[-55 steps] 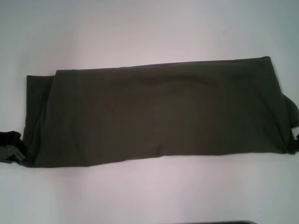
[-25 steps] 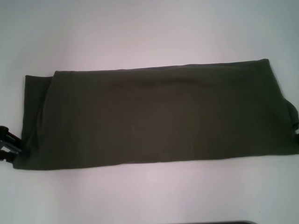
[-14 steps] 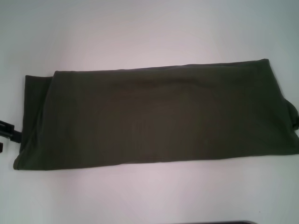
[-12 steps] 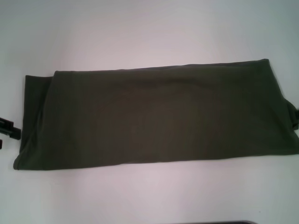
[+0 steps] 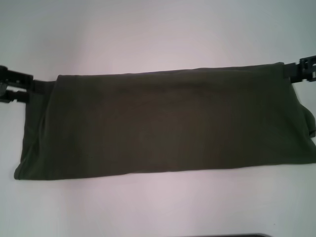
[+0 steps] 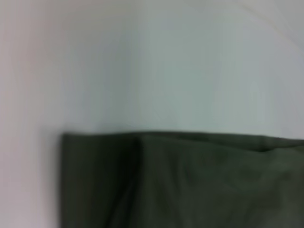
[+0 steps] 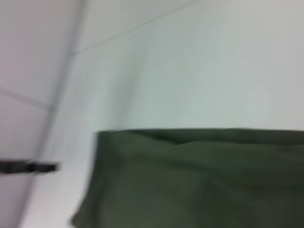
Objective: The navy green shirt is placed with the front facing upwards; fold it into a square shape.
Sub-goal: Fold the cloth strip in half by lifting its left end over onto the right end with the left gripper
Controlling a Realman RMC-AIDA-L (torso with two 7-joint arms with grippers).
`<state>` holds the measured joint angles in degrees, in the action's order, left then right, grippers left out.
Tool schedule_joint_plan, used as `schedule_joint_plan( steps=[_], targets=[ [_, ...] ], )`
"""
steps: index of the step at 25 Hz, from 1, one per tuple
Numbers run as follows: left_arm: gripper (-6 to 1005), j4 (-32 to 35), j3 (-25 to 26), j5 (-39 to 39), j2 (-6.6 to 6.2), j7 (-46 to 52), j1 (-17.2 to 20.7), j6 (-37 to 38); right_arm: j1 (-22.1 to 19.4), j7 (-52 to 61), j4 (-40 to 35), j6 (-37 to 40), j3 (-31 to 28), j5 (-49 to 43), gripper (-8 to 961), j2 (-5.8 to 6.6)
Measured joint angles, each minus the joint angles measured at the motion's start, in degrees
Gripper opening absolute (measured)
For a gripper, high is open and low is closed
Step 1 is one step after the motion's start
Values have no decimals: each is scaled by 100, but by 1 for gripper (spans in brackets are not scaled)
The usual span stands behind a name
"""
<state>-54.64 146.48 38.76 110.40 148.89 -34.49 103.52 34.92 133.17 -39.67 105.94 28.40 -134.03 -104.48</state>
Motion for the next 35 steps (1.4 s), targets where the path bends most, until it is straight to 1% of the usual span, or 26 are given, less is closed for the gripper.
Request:
schedule_joint_plan(
  steps=[1, 3, 6, 7, 9, 12, 14, 17, 19, 23, 26, 27, 28, 30, 31, 33, 34, 35],
  targets=[
    [618, 3, 1, 111, 27, -104, -2, -22, 47, -176, 196, 62, 1, 83, 625, 27],
    [616, 9, 1, 182, 62, -182, -5, -57, 99, -448, 377, 165, 0, 166, 622, 31],
    [615, 7, 17, 334, 103, -323, 11, -97, 96, -564, 260, 134, -18, 210, 618, -82],
    [615, -3, 50, 411, 121, -391, 29, -105, 86, -552, 266, 27, -42, 221, 603, -89],
    [614, -5, 184, 602, 178, -585, 82, -131, 58, -542, 399, -178, -115, 270, 572, -78],
    [613, 15, 368, 725, 232, -738, 141, -192, 48, -541, 509, -202, -147, 317, 526, -42],
    [613, 18, 416, 743, 239, -755, 151, -218, 36, -556, 436, -125, -117, 313, 567, -47],
    [613, 24, 417, 761, 241, -774, 181, -219, -9, -677, 341, -47, -98, 318, 629, -116],
    [613, 27, 418, 762, 254, -782, 209, -219, -34, -791, 345, -65, -98, 329, 707, -147],
    [613, 54, 428, 768, 322, -865, 293, -220, -119, -989, 314, -229, -95, 316, 864, -262],
    [613, 248, 450, 834, 385, -997, 354, -251, -221, -1252, 303, -428, -128, 332, 910, -365],
    [613, 419, 499, 879, 402, -1014, 377, -314, -249, -1355, 294, -463, -144, 337, 925, -397],
    [613, 419, 499, 879, 402, -1014, 377, -314, -278, -1485, 274, -485, -154, 340, 940, -435],
    [613, 547, 632, 904, 435, -1032, 391, -397, -337, -1722, 210, -506, -144, 334, 940, -516],
    [613, 581, 748, 925, 482, -1086, 405, -459, -380, -1881, 157, -508, -142, 334, 940, -565],
    [613, 600, 908, 1008, 589, -1308, 452, -538, -471, -2164, 12, -512, -151, 336, 940, -692],
    [613, 603, 947, 1070, 637, -1490, 481, -561, -531, -2268, -95, -540, -168, 339, 940, -775],
    [613, 607, 945, 1120, 668, -1686, 504, -558, -579, -2345, -203, -572, -178, 341, 940, -848]
  ],
)
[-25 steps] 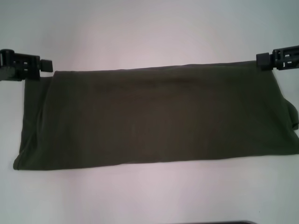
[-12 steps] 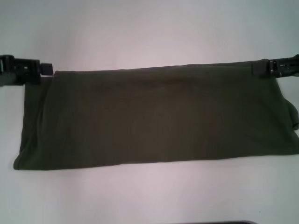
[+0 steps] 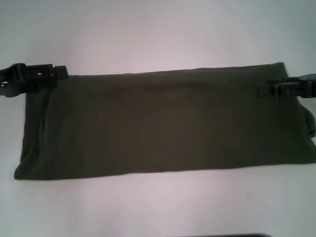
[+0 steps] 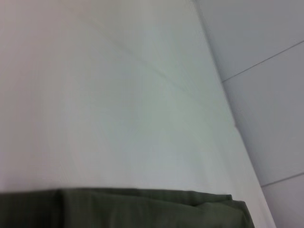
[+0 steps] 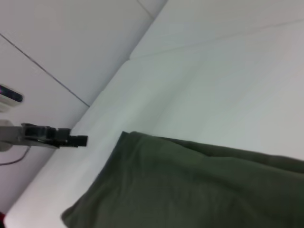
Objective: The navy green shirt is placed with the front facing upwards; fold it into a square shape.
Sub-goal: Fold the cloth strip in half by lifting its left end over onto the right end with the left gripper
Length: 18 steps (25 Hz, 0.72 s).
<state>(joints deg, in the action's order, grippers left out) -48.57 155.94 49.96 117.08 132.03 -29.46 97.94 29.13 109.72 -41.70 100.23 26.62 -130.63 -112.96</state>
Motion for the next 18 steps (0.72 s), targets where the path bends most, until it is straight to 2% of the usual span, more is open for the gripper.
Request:
schedule_joint_plan(
  steps=[1, 4, 8, 18],
  targets=[
    [612, 4, -17, 39, 33, -205, 20, 13, -48, -40, -82, -56, -1, 1, 940, -58],
    [612, 38, -136, 54, 68, -501, 50, 25, -111, -73, -152, -142, -1, 4, 940, -109],
    [612, 277, -243, 41, -30, -335, 37, -9, -115, -70, -121, -120, 25, 5, 940, -112],
    [612, 357, -247, 34, -50, 6, 56, -118, 65, 583, -122, -49, 45, -2, 941, 45]
  ],
)
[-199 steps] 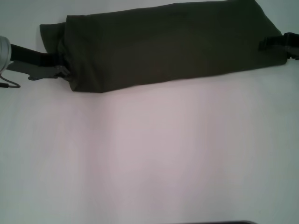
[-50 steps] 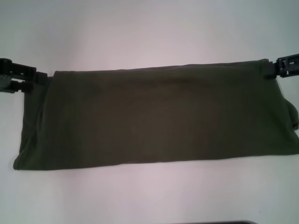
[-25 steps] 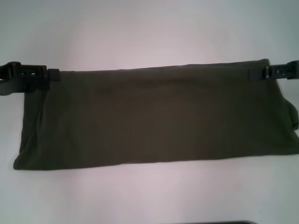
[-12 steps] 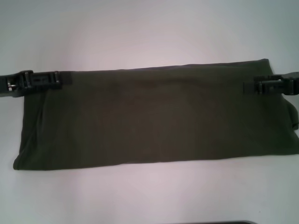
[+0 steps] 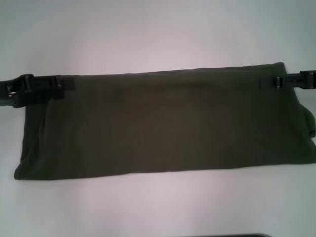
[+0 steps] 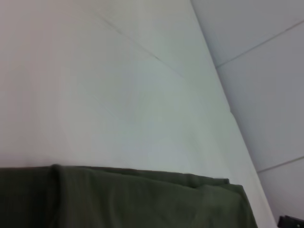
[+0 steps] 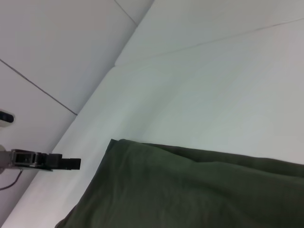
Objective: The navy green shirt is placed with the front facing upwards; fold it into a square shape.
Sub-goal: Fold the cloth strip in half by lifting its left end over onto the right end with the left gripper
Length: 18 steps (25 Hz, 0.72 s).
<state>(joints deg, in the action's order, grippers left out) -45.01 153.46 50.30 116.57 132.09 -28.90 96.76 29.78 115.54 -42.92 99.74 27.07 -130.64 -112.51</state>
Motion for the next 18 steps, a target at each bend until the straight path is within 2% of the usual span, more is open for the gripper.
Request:
schedule_joint_plan(
  steps=[6, 10, 18],
  targets=[
    [612, 9, -3, -7, 0, 729, 17, -150, 40, 252, -5, 38, 2, 1, 941, 52],
    [612, 32, -21, -60, -6, 1048, 29, -313, 64, 647, 20, 43, 16, -11, 941, 160],
    [612, 296, -261, -754, -33, 1256, -36, -631, 2, 783, 35, 56, -1, -19, 940, 213]
  ],
)
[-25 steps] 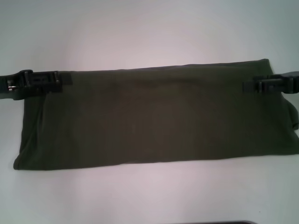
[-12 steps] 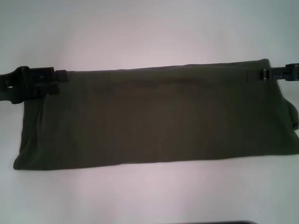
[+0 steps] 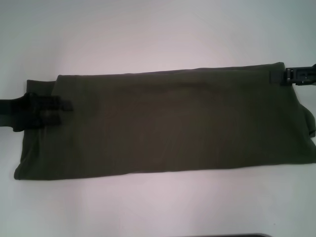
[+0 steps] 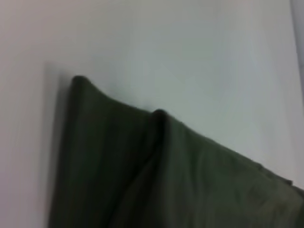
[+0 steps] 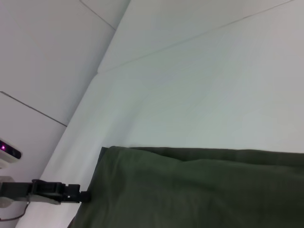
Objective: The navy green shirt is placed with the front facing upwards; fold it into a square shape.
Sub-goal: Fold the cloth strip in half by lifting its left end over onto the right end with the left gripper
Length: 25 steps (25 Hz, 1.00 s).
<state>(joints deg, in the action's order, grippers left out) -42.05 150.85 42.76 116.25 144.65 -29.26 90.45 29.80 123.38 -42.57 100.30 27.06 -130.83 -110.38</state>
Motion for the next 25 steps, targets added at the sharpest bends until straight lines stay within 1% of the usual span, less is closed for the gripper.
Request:
schedule_joint_plan(
  steps=[5, 9, 14, 19, 25],
  targets=[
    [612, 27, -3, 16, 10, -4, -14, -83, -26, 5, 3, -27, 21, -8, 940, 0],
    [612, 85, -111, -7, 17, 59, -65, -234, -34, 30, 4, -15, 20, -12, 940, 15],
    [611, 162, -268, -83, -58, 184, -94, -413, -44, 84, 4, -2, 19, -13, 941, 42],
    [611, 162, -253, -139, -119, 224, -97, -466, -55, 111, 12, -6, 18, -13, 941, 44],
    [611, 162, -278, -158, -228, 314, -98, -484, -64, 115, 13, -25, 18, -13, 941, 52]
  ],
)
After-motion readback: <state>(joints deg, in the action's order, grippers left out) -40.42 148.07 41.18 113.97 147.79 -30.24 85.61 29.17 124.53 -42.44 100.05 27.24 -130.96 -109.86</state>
